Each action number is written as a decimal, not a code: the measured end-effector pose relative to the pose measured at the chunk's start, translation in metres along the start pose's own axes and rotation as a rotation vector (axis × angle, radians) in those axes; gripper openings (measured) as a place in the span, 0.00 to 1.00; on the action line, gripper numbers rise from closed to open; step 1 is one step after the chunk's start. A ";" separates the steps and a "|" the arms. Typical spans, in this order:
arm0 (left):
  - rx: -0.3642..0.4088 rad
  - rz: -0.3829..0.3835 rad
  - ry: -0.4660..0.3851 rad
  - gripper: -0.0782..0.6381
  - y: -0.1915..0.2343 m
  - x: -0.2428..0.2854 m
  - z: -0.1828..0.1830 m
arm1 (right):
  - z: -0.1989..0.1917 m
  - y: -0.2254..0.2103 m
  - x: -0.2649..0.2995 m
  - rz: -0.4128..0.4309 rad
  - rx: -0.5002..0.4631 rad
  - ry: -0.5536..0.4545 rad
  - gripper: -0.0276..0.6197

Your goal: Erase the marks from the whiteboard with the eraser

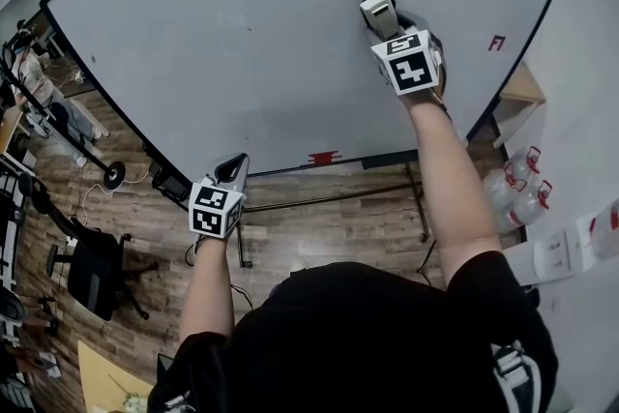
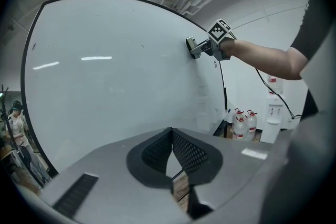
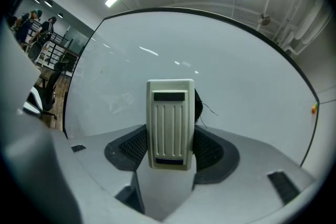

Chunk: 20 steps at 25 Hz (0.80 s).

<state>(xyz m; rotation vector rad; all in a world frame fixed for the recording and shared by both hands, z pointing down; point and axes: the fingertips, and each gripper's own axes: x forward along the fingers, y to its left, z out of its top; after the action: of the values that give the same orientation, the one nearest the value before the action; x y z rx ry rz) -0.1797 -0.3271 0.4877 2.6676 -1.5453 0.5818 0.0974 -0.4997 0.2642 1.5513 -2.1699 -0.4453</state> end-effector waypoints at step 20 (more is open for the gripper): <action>0.000 -0.029 0.028 0.13 -0.024 0.010 -0.006 | -0.155 0.034 -0.040 0.072 0.175 0.050 0.43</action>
<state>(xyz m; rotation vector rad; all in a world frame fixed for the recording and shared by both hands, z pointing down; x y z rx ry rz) -0.1572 -0.3222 0.5007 2.6655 -1.4973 0.6150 0.1612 -0.4523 0.4069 1.5495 -2.2686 -0.1958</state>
